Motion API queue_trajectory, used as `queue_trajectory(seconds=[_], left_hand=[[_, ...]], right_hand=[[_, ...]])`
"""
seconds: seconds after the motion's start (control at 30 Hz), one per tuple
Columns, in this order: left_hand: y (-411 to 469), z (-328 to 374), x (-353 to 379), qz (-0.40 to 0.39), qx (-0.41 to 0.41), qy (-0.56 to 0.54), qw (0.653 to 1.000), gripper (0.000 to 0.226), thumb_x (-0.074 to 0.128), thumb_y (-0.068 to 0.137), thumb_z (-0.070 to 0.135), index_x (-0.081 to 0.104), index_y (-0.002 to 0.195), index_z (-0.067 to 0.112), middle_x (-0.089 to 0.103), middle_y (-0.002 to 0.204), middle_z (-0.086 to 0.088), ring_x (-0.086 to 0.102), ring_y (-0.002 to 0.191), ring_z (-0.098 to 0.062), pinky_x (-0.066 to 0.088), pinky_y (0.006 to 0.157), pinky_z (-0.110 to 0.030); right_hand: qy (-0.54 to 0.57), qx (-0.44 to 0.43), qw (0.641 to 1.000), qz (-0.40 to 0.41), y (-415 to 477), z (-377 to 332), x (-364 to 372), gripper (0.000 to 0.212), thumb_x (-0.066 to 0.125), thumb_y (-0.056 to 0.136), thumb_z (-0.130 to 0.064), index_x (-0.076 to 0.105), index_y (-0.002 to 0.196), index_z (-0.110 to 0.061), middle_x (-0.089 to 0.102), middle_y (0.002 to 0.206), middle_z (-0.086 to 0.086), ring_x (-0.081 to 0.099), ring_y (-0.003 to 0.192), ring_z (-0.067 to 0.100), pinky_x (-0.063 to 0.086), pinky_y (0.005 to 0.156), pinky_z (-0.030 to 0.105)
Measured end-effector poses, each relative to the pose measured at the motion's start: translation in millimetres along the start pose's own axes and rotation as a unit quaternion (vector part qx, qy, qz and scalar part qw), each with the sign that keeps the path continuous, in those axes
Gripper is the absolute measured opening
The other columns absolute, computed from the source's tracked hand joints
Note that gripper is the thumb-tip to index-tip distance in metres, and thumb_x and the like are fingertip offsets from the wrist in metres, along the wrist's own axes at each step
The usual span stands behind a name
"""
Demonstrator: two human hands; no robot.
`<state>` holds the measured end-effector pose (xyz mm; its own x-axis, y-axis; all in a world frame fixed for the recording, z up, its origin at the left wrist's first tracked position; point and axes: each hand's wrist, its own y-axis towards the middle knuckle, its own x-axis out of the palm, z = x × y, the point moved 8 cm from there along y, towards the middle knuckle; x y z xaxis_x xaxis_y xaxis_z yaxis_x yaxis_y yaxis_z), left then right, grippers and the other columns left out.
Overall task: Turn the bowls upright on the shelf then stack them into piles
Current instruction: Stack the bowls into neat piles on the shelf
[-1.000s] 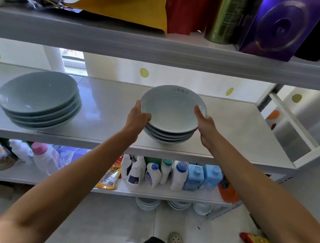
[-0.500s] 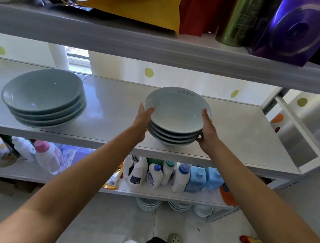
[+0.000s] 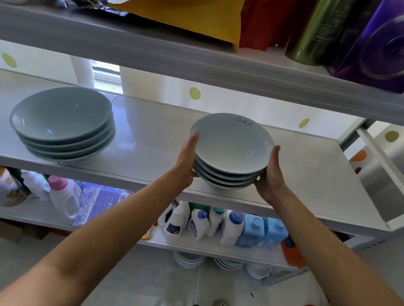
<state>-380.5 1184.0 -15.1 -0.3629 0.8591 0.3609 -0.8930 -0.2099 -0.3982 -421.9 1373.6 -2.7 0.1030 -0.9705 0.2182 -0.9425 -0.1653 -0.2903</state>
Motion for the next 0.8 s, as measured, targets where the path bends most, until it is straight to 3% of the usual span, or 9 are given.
queue_trajectory(seconds=[0.1,0.17,0.27,0.4,0.47,0.63,0.8], left_hand=[[4.8,-4.6,-3.8,0.007,-0.012,-0.037,0.999,0.066,0.022,0.093,0.064,0.046,0.135,0.019,0.051,0.112,-0.005,0.049,0.111,-0.031,0.042,0.1,-0.055],[6.7,-5.6,-5.5,0.017,-0.007,-0.045,0.999,0.065,0.018,0.094,0.063,0.048,0.133,0.019,0.051,0.112,-0.006,0.049,0.11,-0.028,0.041,0.102,-0.052],[10.8,-1.3,-5.4,0.028,0.022,-0.044,0.998,0.058,0.018,0.096,0.058,0.053,0.123,0.02,0.056,0.106,-0.005,0.052,0.104,-0.023,0.044,0.096,-0.041],[13.8,6.1,-7.2,0.054,0.04,-0.016,0.998,0.057,0.018,0.097,0.057,0.056,0.112,0.017,0.063,0.093,-0.003,0.058,0.098,-0.021,0.045,0.089,-0.034],[17.2,5.6,-7.1,0.051,0.037,-0.004,0.998,0.057,0.018,0.097,0.058,0.058,0.109,0.018,0.064,0.097,-0.007,0.059,0.101,-0.024,0.047,0.09,-0.035],[20.7,7.4,-15.1,0.051,0.049,-0.001,0.997,0.063,0.021,0.097,0.058,0.057,0.124,0.014,0.062,0.122,-0.016,0.058,0.114,-0.029,0.047,0.098,-0.04],[21.8,16.5,-41.5,0.059,0.052,-0.01,0.997,0.061,0.021,0.096,0.059,0.061,0.115,0.018,0.063,0.12,-0.014,0.058,0.113,-0.027,0.047,0.098,-0.039]], right_hand=[[0.058,-0.005,0.996,0.06,0.9,9.0,-9.9,0.065,0.015,0.095,-0.061,0.039,0.142,-0.022,0.044,0.143,-0.001,0.038,0.132,0.015,0.033,0.109,0.032],[0.07,-0.006,0.992,0.1,0.7,11.8,-13.9,0.061,0.021,0.098,-0.055,0.039,0.141,-0.016,0.045,0.141,0.002,0.039,0.132,0.017,0.032,0.11,0.031],[0.066,-0.005,0.99,0.128,3.9,9.1,-13.3,0.05,0.029,0.099,-0.05,0.049,0.129,-0.016,0.056,0.115,0.0,0.05,0.111,0.017,0.039,0.097,0.029],[0.088,0.012,0.986,0.144,15.9,9.5,-12.7,0.034,0.039,0.096,-0.049,0.059,0.092,-0.022,0.061,0.088,-0.008,0.057,0.084,0.012,0.048,0.075,0.026],[0.098,0.013,0.984,0.15,19.3,12.7,-12.4,0.031,0.04,0.097,-0.048,0.059,0.084,-0.027,0.061,0.086,-0.008,0.057,0.078,0.009,0.048,0.067,0.024],[0.097,0.014,0.984,0.147,22.9,17.9,-4.4,0.027,0.043,0.097,-0.043,0.059,0.082,-0.027,0.063,0.084,-0.008,0.058,0.076,0.011,0.048,0.065,0.025],[0.107,0.009,0.986,0.127,21.6,24.0,23.8,0.027,0.041,0.098,-0.04,0.059,0.084,-0.026,0.063,0.085,-0.007,0.058,0.075,0.01,0.046,0.062,0.023]])
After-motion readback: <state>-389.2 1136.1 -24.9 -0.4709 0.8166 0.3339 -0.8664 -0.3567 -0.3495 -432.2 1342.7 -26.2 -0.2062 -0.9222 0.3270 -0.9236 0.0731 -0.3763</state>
